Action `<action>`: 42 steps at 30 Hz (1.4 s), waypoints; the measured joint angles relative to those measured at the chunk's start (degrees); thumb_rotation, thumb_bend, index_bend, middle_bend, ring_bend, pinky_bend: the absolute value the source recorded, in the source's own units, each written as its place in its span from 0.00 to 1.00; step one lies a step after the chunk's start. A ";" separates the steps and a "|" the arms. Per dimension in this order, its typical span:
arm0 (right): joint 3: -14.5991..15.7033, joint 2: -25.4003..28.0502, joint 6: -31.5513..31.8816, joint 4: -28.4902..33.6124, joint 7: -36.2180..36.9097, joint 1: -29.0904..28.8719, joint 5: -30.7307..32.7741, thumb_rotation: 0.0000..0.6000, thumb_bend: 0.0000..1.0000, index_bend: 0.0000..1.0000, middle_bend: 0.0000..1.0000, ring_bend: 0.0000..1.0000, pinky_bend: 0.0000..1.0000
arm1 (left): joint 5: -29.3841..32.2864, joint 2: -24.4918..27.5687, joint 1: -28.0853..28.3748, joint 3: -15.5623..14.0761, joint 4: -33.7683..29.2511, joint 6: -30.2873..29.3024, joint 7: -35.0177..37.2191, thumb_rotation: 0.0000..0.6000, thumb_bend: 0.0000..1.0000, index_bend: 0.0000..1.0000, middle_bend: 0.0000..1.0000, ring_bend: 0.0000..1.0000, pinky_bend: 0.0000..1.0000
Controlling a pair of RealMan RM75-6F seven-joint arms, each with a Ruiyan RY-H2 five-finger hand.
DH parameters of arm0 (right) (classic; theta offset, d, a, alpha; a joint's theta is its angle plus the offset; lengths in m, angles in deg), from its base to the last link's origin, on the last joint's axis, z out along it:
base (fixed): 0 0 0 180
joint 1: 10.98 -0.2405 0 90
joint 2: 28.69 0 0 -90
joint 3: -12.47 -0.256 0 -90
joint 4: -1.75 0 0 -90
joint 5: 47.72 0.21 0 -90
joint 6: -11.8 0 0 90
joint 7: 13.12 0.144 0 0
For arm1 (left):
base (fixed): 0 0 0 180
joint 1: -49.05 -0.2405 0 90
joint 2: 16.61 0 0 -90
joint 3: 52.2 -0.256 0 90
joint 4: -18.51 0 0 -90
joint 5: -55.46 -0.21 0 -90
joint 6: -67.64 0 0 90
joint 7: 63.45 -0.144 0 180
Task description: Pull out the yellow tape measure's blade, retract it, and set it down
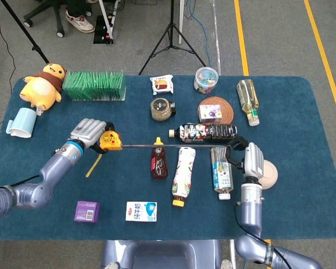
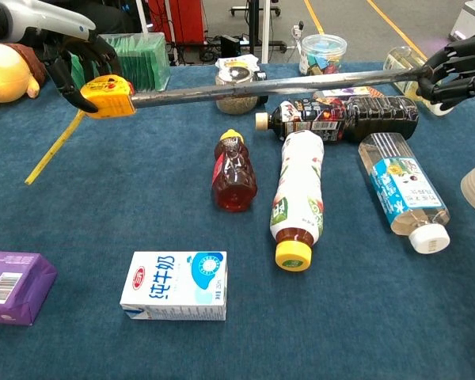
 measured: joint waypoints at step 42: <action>1.37 -3.11 0.44 1.88 -3.07 -3.26 -1.02 1.00 0.61 0.62 0.50 0.50 0.40 | 9.21 -8.94 8.46 7.11 -0.53 -2.96 -6.59 1.00 0.35 0.57 0.42 0.31 0.48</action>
